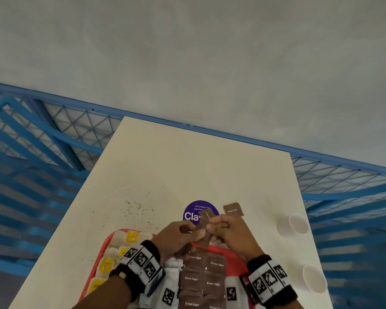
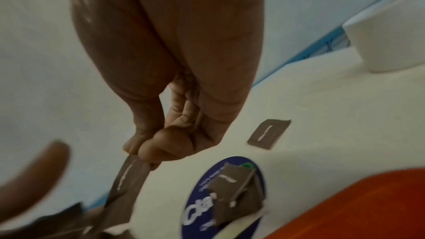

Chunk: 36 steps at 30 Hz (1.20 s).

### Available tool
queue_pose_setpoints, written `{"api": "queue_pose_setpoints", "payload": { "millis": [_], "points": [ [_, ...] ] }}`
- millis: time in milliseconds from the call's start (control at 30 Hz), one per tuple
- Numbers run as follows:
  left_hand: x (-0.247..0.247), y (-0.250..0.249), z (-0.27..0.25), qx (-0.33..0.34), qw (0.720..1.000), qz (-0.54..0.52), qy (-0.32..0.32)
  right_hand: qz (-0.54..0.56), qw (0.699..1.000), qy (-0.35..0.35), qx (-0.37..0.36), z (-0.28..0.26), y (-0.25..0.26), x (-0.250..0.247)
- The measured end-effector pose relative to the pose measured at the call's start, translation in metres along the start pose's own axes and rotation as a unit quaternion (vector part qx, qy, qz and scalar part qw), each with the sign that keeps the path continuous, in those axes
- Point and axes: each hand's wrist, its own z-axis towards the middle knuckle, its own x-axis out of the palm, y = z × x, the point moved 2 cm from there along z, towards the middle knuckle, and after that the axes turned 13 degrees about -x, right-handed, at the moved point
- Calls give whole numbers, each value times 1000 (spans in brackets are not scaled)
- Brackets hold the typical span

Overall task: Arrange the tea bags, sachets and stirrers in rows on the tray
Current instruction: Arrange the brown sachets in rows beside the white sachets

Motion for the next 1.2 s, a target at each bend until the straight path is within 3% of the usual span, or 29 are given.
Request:
{"api": "queue_pose_setpoints", "payload": {
  "millis": [100,233,333,433,567,733,967,1200],
  "points": [
    [8,-2,-20,54,995,80,-19,36,999,-32,-11,-29,20,7],
    [10,5,-53,102,980,163,-50,-29,996,-70,-39,-70,26,12],
    [16,11,-76,118,952,278,-59,-45,998,-23,-38,-98,26,23],
    [26,20,-94,107,935,336,-26,-4,999,-22,-44,-120,31,31],
    [28,34,-109,105,936,335,-37,-1,998,-16,-64,-142,30,34],
    [33,39,-121,137,934,328,-45,22,995,-58,-79,-153,25,40],
    [33,37,-132,132,967,207,-62,102,967,-221,-73,-165,38,32],
    [34,36,-148,141,986,70,-51,129,968,-190,-98,-182,58,31]
  ]
}}
